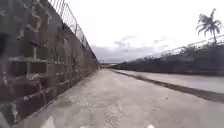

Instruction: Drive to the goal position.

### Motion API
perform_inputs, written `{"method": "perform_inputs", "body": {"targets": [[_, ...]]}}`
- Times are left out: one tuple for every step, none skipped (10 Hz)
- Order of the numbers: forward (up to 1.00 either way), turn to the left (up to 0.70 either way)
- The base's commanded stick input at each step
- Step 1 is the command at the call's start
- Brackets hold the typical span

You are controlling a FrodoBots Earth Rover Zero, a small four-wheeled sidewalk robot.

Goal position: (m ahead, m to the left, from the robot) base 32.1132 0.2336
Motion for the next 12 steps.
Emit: {"method": "perform_inputs", "body": {"targets": [[1.00,0.00],[1.00,0.00],[1.00,0.00],[1.00,0.00],[1.00,0.00],[1.00,0.00],[1.00,0.00],[1.00,0.00],[1.00,0.00],[1.00,0.00],[1.00,0.00],[1.00,0.00]]}}
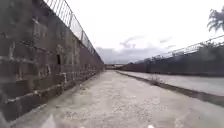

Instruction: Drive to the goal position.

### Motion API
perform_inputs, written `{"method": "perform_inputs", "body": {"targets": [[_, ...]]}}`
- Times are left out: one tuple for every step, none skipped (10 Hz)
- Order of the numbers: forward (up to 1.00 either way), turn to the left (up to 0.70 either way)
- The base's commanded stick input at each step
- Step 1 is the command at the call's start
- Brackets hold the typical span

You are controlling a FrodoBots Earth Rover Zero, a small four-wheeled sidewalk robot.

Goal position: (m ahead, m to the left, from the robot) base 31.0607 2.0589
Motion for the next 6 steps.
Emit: {"method": "perform_inputs", "body": {"targets": [[1.00,0.00],[1.00,0.00],[1.00,0.00],[1.00,0.00],[1.00,0.00],[1.00,0.00]]}}
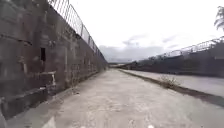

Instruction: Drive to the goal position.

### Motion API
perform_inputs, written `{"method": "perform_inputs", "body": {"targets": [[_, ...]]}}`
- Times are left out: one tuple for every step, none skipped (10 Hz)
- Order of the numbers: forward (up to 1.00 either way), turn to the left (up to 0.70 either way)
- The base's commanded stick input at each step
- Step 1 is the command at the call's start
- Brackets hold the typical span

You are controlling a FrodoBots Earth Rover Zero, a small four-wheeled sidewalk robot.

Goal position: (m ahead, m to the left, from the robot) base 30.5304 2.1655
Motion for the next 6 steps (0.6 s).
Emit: {"method": "perform_inputs", "body": {"targets": [[1.00,0.00],[1.00,0.00],[1.00,0.00],[1.00,0.00],[1.00,-0.09],[1.00,-0.19]]}}
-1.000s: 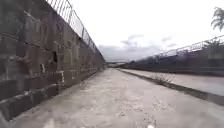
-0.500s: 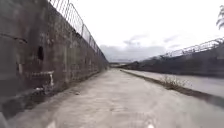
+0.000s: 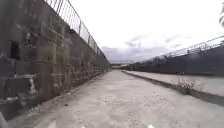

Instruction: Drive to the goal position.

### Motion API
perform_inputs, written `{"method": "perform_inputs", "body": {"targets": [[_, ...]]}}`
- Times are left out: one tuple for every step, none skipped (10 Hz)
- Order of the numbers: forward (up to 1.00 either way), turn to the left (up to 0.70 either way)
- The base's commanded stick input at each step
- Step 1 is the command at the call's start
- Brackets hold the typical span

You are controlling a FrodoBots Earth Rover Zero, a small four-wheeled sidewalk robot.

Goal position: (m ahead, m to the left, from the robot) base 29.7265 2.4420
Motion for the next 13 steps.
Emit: {"method": "perform_inputs", "body": {"targets": [[1.00,-0.24],[1.00,-0.14],[1.00,-0.04],[1.00,0.00],[1.00,0.00],[1.00,0.00],[1.00,0.00],[1.00,0.00],[1.00,0.00],[1.00,0.00],[1.00,0.00],[1.00,0.00],[1.00,0.00]]}}
